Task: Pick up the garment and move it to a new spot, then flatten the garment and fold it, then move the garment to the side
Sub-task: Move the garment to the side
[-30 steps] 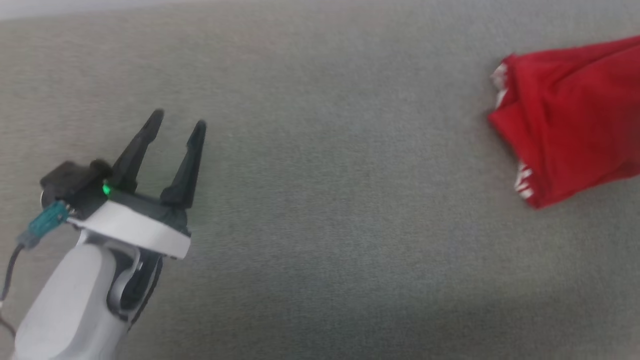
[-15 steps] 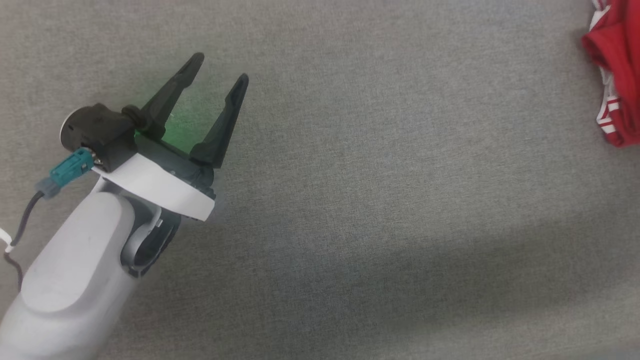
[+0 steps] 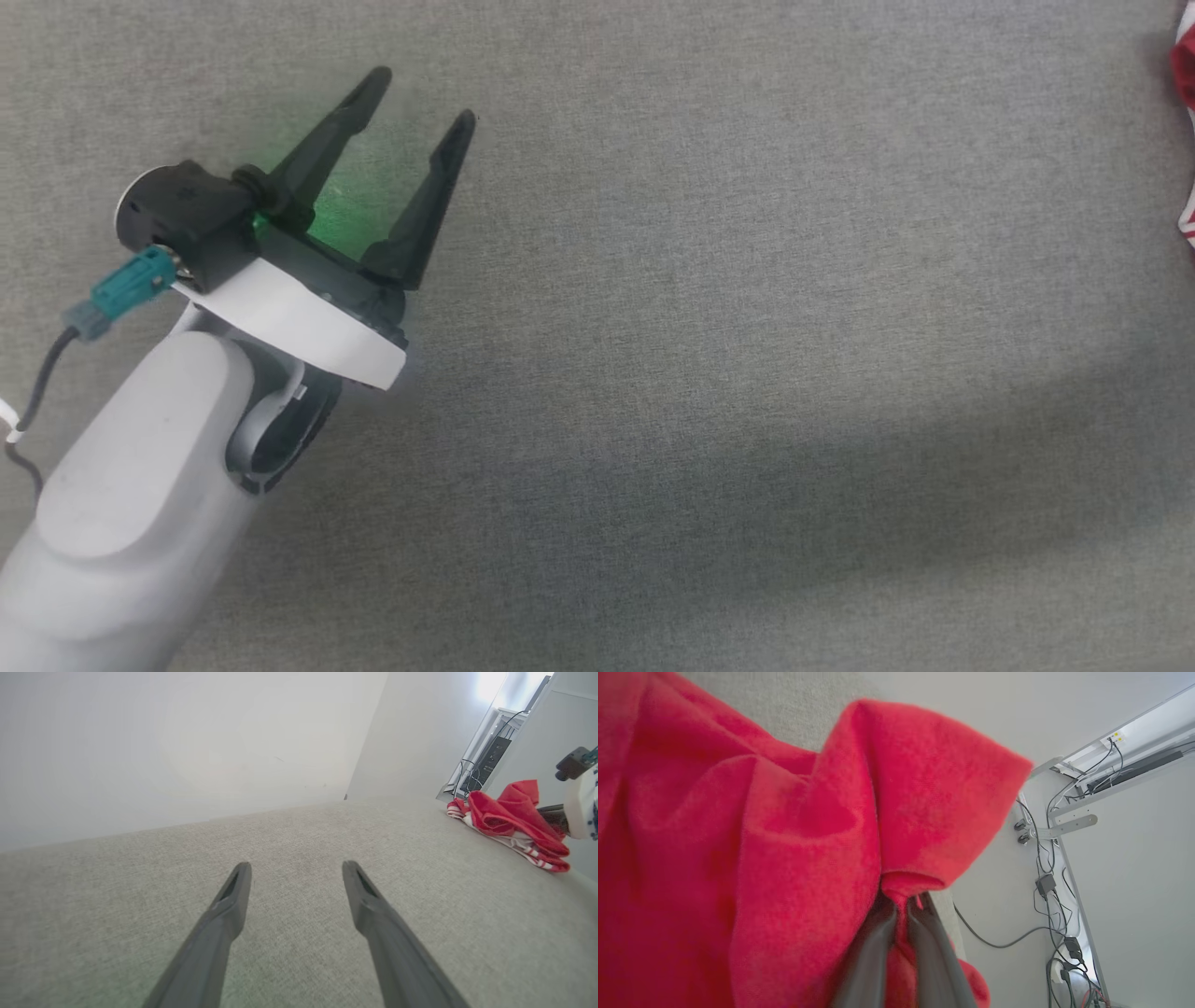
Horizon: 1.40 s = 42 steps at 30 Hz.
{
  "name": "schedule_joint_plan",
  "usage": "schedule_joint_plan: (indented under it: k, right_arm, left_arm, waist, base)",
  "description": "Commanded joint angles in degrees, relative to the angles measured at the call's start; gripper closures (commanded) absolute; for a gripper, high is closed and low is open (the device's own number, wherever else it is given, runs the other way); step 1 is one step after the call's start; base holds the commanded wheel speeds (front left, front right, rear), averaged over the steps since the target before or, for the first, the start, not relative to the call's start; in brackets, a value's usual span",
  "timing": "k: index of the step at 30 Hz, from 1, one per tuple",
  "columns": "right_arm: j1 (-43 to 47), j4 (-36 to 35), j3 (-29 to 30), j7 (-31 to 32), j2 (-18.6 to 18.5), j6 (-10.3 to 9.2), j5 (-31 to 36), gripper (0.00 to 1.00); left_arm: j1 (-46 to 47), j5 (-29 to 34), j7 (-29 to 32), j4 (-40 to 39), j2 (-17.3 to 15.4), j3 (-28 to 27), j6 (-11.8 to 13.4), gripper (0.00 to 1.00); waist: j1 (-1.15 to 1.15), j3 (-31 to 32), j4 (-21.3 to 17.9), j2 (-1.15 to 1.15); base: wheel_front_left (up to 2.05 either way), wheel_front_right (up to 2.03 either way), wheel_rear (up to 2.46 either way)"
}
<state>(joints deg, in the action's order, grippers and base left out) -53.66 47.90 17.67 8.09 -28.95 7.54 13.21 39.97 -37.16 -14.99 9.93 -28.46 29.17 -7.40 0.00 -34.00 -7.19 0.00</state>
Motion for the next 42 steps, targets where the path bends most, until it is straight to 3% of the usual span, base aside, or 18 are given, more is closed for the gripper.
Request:
schedule_joint_plan:
  k: [1, 2, 3, 8, 14, 22, 32, 42]
  right_arm:
    - [-0.95, 0.38, 0.99, -0.41, 0.38, -0.11, 1.20, 0.45]
    - [-1.17, 0.56, 1.57, -0.77, 0.86, -0.11, 1.85, 0.02]
    - [-1.64, 0.72, 2.78, -0.78, 1.17, -0.11, 2.11, 0.00]
    - [-2.75, 1.02, 4.13, -2.52, 3.34, -0.11, 2.64, 0.00]
    - [-2.77, 1.59, 1.34, -6.07, 5.56, -0.11, -0.79, 0.00]
    - [0.17, 2.24, -6.99, -9.41, 8.21, -0.11, -8.70, 0.00]
    - [10.32, -0.22, -18.61, -13.44, 10.14, -0.11, -20.86, 0.00]
    - [21.79, -4.86, -25.07, -19.79, 10.56, -0.11, -25.89, 0.00]
  left_arm:
    - [-0.38, -0.52, -0.24, 0.07, 0.02, -0.78, -0.11, 0.00]
    - [-0.87, -0.52, -0.24, 0.03, 0.03, -1.25, -0.11, 0.00]
    - [-1.32, -0.91, -0.24, -0.01, 0.14, -1.86, -0.11, 0.00]
    - [-4.30, -2.16, -0.24, -0.17, 0.17, -5.06, -0.11, 0.00]
    - [-9.54, -3.00, -0.24, -0.31, 0.14, -9.33, -0.11, 0.00]
    - [-16.63, -2.26, -0.24, -0.18, 1.17, -14.10, -0.11, 0.00]
    - [-26.48, -1.22, -0.23, 1.66, 1.84, -18.95, -0.11, 0.00]
    - [-36.58, 1.64, -0.24, 1.09, 3.08, -26.29, -0.11, 0.00]
  waist:
    - [0.00, 0.52, 0.20, 0.00]
    - [0.00, 0.88, 0.28, 0.00]
    - [0.00, 1.26, 0.34, 0.00]
    - [0.00, 4.09, 0.59, 0.00]
    - [0.00, 8.65, 1.67, 0.00]
    - [0.00, 14.83, 3.94, 0.00]
    - [0.00, 23.66, 7.31, 0.00]
    - [0.00, 30.01, 8.25, 0.00]
  base:
    - [0.00, 0.00, 0.00]
    - [0.00, 0.00, 0.00]
    - [0.00, 0.00, 0.00]
    - [0.00, 0.00, 0.00]
    - [0.00, 0.00, 0.00]
    - [0.00, 0.00, 0.00]
    - [0.00, 0.00, 0.00]
    - [0.00, 0.00, 0.00]
